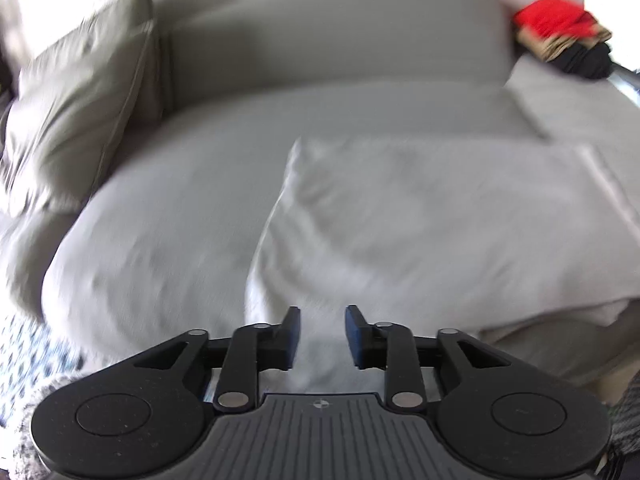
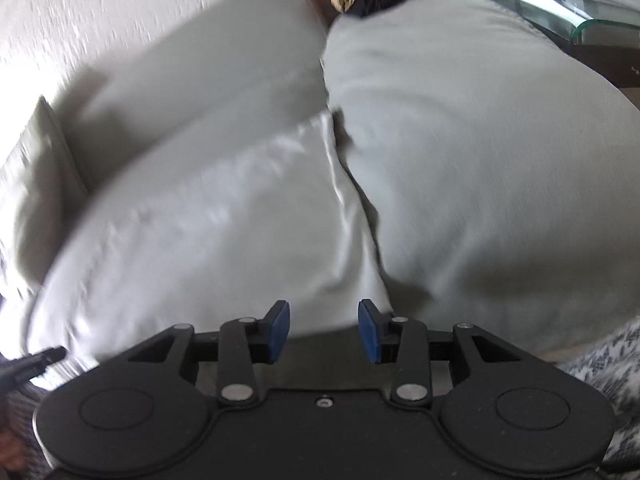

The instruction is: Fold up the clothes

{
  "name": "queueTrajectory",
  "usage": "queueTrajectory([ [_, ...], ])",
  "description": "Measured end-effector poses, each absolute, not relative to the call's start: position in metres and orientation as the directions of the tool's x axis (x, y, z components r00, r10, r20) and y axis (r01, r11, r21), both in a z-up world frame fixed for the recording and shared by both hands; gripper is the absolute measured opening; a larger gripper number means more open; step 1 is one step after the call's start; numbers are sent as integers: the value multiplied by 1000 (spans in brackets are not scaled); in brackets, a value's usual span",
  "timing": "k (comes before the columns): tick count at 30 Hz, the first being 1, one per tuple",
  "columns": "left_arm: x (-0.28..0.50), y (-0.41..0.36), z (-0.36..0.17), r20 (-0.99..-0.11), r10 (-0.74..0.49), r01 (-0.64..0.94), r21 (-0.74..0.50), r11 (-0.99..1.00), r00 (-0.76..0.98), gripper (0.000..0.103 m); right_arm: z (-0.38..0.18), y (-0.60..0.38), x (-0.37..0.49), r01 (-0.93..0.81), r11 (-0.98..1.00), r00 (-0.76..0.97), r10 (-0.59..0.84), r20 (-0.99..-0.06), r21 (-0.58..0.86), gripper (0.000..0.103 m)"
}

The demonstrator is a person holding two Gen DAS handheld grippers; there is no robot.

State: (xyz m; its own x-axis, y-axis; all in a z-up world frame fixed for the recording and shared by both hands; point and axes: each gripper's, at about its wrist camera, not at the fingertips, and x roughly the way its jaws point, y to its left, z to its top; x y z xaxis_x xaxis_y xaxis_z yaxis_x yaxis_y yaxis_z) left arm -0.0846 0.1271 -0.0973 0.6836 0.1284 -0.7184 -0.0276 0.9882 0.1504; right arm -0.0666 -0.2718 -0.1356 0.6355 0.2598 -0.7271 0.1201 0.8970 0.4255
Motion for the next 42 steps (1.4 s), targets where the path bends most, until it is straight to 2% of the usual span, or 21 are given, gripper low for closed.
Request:
queueTrajectory([
  [6,-72,82,-104,-714,166,60,280,958,680,39,-136,-258,-51,86,878,653,307,-692,470,37],
  [10,-67,76,-107,-745,142,75,250,965,652,39,-135,-246,-48,44,889,661,316,-681,456,39],
  [12,-62,79,-107,-751,121,77,223,972,649,41,-133,-243,-48,37,891,669,314,-674,452,43],
  [14,-60,77,-105,-751,112,74,210,975,651,43,-132,-241,-47,32,893,676,311,-668,449,52],
  [22,-49,75,-105,-758,86,85,183,979,647,43,-136,-238,-39,46,882,683,315,-659,469,61],
  [25,-42,72,-101,-757,69,99,174,980,650,43,-136,-236,-34,52,883,689,306,-657,466,61],
  [27,-36,70,-96,-751,58,104,166,981,658,43,-136,-234,-28,49,886,691,303,-656,461,59],
  [28,-33,68,-95,-751,57,105,166,980,657,44,-136,-233,-26,45,888,691,304,-656,458,54],
  [29,-30,66,-95,-752,57,106,167,980,656,44,-136,-231,-23,41,890,690,304,-657,455,44],
  [32,-25,64,-105,-763,50,111,159,981,644,44,-137,-221,-17,15,901,674,310,-670,433,27],
  [38,-24,70,-125,-796,7,111,93,989,605,43,-139,-201,4,-10,900,658,334,-675,436,26],
  [42,-26,75,-127,-799,-13,122,76,990,602,47,-148,-187,19,-7,907,647,326,-690,421,26],
])
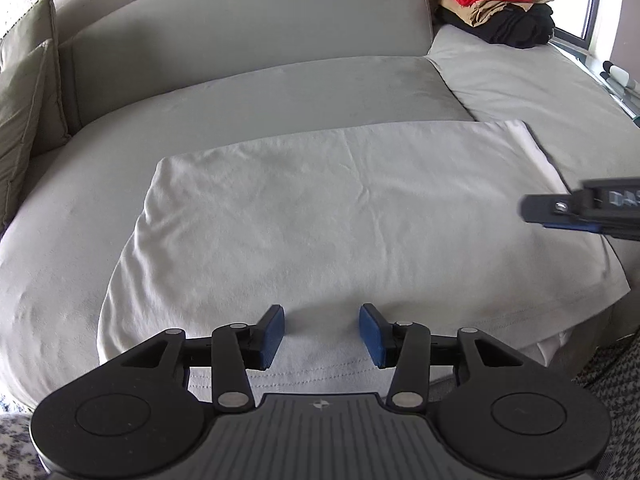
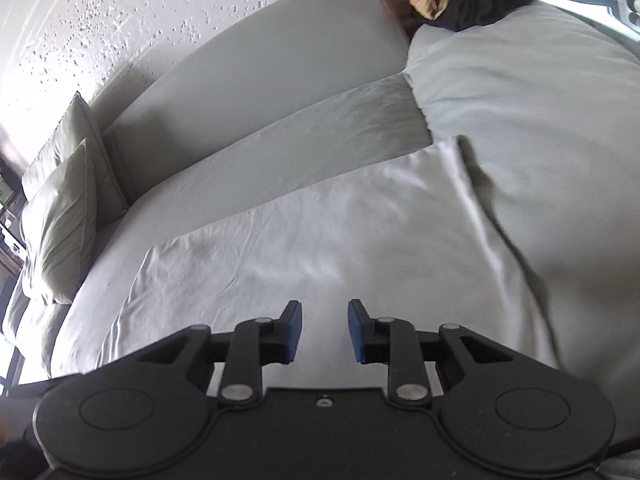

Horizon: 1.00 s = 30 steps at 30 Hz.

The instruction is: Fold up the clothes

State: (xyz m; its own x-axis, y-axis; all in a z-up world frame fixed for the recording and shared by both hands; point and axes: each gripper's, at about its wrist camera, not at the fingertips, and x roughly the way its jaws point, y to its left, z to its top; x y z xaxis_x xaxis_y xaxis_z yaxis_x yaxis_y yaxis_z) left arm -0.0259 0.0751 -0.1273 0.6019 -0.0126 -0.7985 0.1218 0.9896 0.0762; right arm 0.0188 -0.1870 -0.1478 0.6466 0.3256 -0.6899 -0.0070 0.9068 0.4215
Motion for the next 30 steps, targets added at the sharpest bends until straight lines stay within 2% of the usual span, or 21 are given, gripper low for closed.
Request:
queueTrajectory([
  [3,-27,78,-128,-798,-17,124,73,990,603,49,-155,-186,9,-38,923,632,320,-706,384,25],
  [7,-29,81,-128,-798,-23,123,64,990,603,50,-151,-207,-22,-49,909,594,359,-720,413,26],
  [10,-29,81,-127,-797,-21,122,66,990,603,50,-152,-232,-47,12,861,588,405,-701,508,34],
  [15,-30,77,-127,-793,-1,124,94,988,609,50,-179,-262,-69,166,542,609,601,-518,824,46],
  [17,-31,75,-127,-791,6,125,104,987,612,50,-204,-266,-75,267,369,623,639,-452,890,45],
  [23,-31,76,-128,-791,7,116,98,988,612,51,-251,-271,-84,388,79,707,614,-351,918,40],
  [30,-30,75,-129,-791,11,113,101,988,612,52,-264,-257,-82,349,-57,750,615,-243,935,40],
])
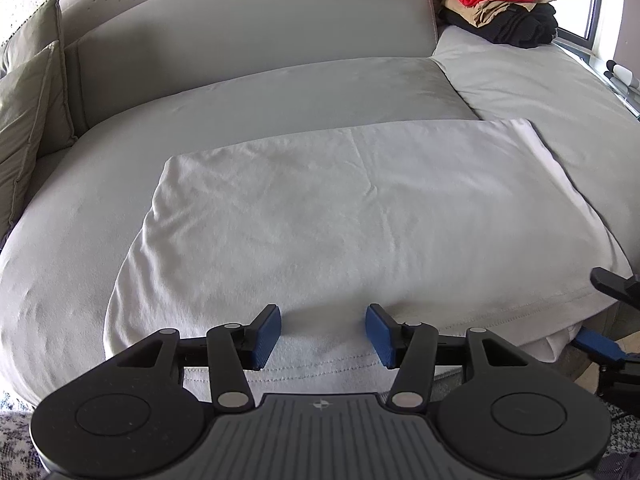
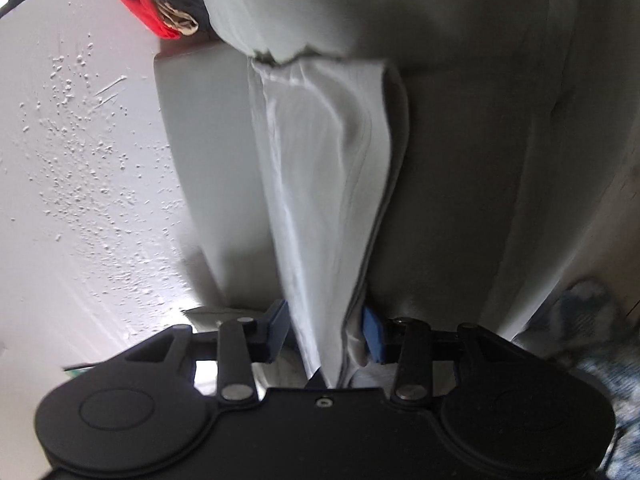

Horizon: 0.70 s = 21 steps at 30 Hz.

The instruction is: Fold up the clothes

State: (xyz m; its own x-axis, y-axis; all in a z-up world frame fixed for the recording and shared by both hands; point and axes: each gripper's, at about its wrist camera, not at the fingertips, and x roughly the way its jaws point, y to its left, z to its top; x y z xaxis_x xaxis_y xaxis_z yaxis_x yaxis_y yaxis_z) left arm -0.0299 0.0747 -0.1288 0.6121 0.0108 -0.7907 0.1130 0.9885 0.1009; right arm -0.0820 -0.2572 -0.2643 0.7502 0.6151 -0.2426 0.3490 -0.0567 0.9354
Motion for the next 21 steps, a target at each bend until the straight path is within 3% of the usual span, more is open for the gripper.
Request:
queueTrajectory([
  [3,-30,76,-129,-792,7,110,94,990,610,52,-263,-260,-79,331,-59,774,588,-235,942,39],
  [8,-29,79,-129,-794,4,105,85,991,608,56,-254,-291,-75,295,-29,867,429,-255,955,39],
  [18,-28,80,-128,-793,-2,106,80,991,609,56,-252,-293,-37,293,108,892,326,-312,950,39],
  [21,-29,92,-121,-785,-1,78,60,995,620,54,-247,-297,-38,329,164,876,315,-365,930,24],
])
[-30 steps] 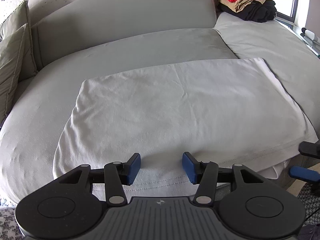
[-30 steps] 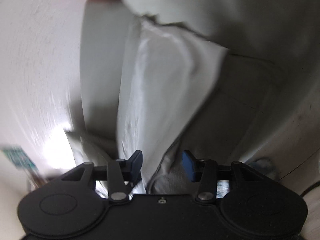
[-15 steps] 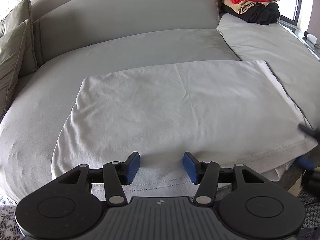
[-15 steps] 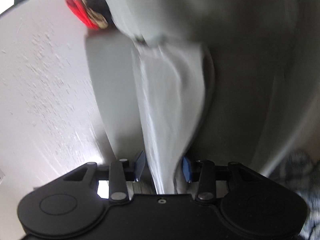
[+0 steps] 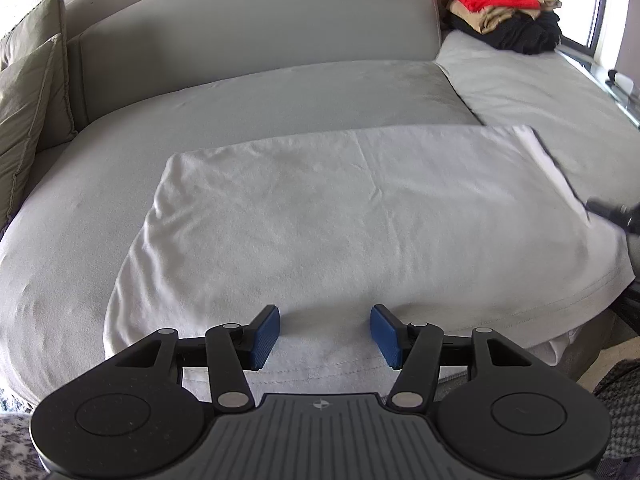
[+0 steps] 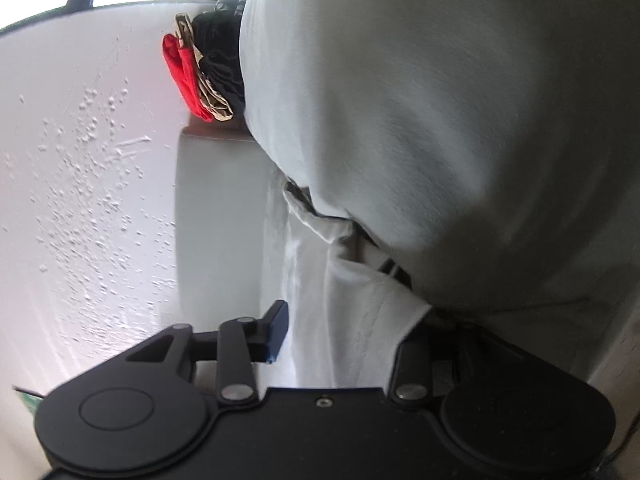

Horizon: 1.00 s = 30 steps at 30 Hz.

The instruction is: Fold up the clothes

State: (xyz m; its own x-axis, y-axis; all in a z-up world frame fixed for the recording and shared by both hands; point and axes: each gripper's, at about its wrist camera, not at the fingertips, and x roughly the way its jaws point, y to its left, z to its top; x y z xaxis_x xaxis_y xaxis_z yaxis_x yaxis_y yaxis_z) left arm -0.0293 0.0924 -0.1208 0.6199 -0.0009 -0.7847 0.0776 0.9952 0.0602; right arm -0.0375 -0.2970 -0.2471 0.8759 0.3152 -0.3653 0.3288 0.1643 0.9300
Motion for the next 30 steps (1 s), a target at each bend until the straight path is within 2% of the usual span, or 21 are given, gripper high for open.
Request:
queueTrajectory([
  [1,-29,100,-117,-781,6,57,54,997,625,53,-248,-298,-40,345,176,868,314,-385,922,10],
  [2,-28,111,-115,-782,23,27,51,998,623,52,-248,-299,-42,361,189,859,313,-404,913,5],
  [5,-18,146,-115,-809,97,-51,83,995,580,43,-253,-300,-45,364,169,859,319,-400,916,5],
  [7,-10,166,-121,-836,156,-82,133,988,527,34,-246,-295,-45,369,228,850,309,-427,901,5],
  [9,-2,182,-129,-863,202,-94,178,979,463,34,-240,-292,-43,377,278,842,294,-452,883,5],
  [12,0,183,-132,-884,211,-5,230,973,417,35,-229,-287,-37,396,348,827,267,-495,850,5],
  [17,-10,194,-111,-861,197,53,249,967,469,38,-190,-271,-32,388,537,807,195,-558,749,4],
  [23,-16,234,-76,-778,153,-63,145,987,610,39,-115,-212,-10,194,790,838,174,-517,581,4],
  [26,-22,253,-71,-756,78,-114,4,993,650,39,-85,-158,4,55,878,842,215,-495,475,4],
  [30,-26,262,-67,-717,73,-169,-63,984,693,39,-71,-74,22,-132,919,807,318,-498,372,4],
])
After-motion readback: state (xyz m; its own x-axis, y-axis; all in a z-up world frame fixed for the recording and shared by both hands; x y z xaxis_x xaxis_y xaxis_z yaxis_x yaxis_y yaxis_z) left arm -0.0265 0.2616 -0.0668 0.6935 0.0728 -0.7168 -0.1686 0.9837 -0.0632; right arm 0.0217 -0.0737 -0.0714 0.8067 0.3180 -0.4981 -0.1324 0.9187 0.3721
